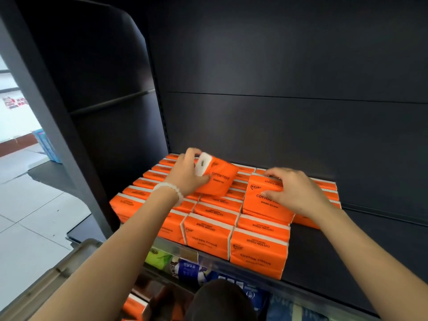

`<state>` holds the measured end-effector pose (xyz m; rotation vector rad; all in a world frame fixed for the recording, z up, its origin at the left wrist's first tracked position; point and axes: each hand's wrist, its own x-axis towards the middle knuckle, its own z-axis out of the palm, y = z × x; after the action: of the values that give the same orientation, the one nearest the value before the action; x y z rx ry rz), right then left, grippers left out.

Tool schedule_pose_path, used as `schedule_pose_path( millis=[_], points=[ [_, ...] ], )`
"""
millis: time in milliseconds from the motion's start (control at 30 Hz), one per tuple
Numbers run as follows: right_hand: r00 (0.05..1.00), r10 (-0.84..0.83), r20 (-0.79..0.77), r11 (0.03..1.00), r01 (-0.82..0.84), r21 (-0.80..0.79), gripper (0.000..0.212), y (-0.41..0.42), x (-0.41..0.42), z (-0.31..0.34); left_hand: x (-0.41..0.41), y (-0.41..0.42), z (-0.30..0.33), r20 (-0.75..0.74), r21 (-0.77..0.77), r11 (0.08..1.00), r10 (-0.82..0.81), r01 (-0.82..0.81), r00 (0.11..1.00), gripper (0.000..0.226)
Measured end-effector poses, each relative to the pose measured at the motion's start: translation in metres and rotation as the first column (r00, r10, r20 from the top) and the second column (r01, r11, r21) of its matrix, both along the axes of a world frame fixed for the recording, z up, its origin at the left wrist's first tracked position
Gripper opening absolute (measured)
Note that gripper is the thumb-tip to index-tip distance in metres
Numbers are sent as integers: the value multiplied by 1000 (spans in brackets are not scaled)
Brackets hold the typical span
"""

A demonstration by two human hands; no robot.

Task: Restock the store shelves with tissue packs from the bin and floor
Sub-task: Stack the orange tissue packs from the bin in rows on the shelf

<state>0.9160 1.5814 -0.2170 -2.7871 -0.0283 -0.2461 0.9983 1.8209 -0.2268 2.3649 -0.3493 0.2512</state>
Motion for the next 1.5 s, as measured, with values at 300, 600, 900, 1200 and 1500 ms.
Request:
schedule_pose_path(
  millis=[300,600,900,1200,1500],
  points=[
    [998,-26,-61,1000,26,-2,64,-3,-6,-2,-9,21,-6,-78,251,968,7,13,997,63],
    [995,-43,-89,946,69,316,54,-37,-15,-11,-18,-8,5,90,477,878,-77,24,993,55],
    [987,-157,16,865,130,484,39,-113,-41,-2,-41,-69,7,240,261,927,-333,270,912,43],
    [972,-234,-35,816,216,536,40,-199,-76,-22,-64,-163,5,278,253,835,-546,488,790,40],
    [950,-290,-117,701,294,650,38,-235,-100,-60,-70,-202,-28,111,451,751,-583,482,805,44]
  ],
)
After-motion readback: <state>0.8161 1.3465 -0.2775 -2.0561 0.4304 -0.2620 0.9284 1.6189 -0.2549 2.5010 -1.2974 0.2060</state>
